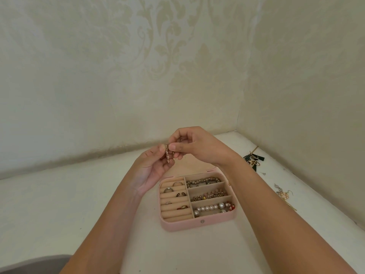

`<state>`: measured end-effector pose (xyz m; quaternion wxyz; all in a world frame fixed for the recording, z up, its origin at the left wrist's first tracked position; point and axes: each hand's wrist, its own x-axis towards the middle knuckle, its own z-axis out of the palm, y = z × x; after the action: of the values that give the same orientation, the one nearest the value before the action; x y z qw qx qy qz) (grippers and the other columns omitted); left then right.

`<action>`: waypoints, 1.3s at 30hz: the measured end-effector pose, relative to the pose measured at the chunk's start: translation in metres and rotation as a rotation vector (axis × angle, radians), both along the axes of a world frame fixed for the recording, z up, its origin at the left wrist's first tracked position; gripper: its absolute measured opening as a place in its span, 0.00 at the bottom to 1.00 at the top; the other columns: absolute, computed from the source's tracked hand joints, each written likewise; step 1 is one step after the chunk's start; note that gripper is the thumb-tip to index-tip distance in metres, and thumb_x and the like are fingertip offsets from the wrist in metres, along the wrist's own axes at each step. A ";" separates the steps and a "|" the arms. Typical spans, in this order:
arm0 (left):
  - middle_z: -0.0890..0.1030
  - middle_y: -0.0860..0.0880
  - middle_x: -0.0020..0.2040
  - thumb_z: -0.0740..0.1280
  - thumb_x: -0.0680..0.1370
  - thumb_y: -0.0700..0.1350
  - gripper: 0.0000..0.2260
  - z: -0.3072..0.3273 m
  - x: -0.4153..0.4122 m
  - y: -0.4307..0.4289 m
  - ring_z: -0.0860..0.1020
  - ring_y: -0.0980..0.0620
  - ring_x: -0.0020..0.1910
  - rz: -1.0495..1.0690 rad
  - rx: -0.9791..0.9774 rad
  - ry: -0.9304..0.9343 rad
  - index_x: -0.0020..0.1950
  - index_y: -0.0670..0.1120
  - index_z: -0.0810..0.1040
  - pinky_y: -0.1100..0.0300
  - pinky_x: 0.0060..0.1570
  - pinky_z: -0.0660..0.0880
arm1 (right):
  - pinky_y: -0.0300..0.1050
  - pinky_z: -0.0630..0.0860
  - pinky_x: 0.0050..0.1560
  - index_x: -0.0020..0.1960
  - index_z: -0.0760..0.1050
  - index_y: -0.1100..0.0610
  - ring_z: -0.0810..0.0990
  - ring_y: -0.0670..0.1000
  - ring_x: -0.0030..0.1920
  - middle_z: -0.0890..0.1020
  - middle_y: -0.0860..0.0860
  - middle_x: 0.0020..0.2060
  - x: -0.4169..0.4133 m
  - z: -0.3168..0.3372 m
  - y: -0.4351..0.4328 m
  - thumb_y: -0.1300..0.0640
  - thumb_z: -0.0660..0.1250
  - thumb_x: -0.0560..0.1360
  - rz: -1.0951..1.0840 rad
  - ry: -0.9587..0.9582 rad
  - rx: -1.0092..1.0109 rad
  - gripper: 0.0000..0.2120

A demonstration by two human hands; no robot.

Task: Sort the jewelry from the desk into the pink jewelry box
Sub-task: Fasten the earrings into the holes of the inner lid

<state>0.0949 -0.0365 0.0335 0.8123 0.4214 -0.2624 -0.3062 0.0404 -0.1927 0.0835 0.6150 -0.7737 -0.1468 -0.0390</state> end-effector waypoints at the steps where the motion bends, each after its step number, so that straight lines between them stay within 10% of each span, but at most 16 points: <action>1: 0.81 0.44 0.38 0.81 0.60 0.52 0.19 0.001 0.000 0.000 0.80 0.52 0.40 -0.004 -0.012 0.006 0.41 0.40 0.83 0.65 0.40 0.77 | 0.34 0.75 0.36 0.43 0.76 0.59 0.77 0.44 0.31 0.80 0.51 0.32 0.000 0.000 0.001 0.67 0.66 0.75 -0.005 -0.013 0.005 0.05; 14: 0.78 0.43 0.40 0.83 0.57 0.49 0.21 -0.004 0.003 -0.003 0.77 0.51 0.42 0.061 -0.005 0.098 0.42 0.38 0.82 0.64 0.40 0.78 | 0.33 0.73 0.33 0.42 0.74 0.57 0.75 0.40 0.28 0.79 0.48 0.30 0.002 -0.003 -0.001 0.66 0.64 0.77 -0.091 -0.017 -0.128 0.07; 20: 0.80 0.49 0.37 0.75 0.67 0.44 0.04 0.003 0.006 0.006 0.76 0.55 0.38 0.231 -0.031 0.178 0.35 0.45 0.83 0.64 0.40 0.78 | 0.33 0.73 0.37 0.44 0.77 0.59 0.76 0.43 0.34 0.79 0.50 0.34 0.005 -0.009 -0.028 0.63 0.67 0.75 -0.366 -0.050 -0.266 0.02; 28: 0.81 0.48 0.57 0.65 0.78 0.47 0.05 -0.013 0.019 0.003 0.74 0.52 0.62 0.546 0.201 0.197 0.44 0.48 0.77 0.52 0.67 0.63 | 0.42 0.67 0.50 0.43 0.72 0.53 0.75 0.50 0.55 0.79 0.48 0.54 0.017 -0.061 -0.062 0.58 0.64 0.77 -0.640 0.171 -0.402 0.04; 39: 0.81 0.45 0.53 0.66 0.78 0.43 0.04 -0.017 -0.003 -0.001 0.79 0.51 0.49 0.527 0.180 0.396 0.48 0.42 0.77 0.56 0.53 0.75 | 0.41 0.67 0.45 0.51 0.73 0.59 0.75 0.51 0.51 0.79 0.52 0.52 -0.002 -0.053 -0.042 0.60 0.59 0.78 -0.611 0.189 -0.532 0.05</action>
<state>0.0922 -0.0376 0.0167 0.8581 0.4773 0.0465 -0.1837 0.0381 -0.2345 0.0302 0.3647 -0.9138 0.1418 -0.1092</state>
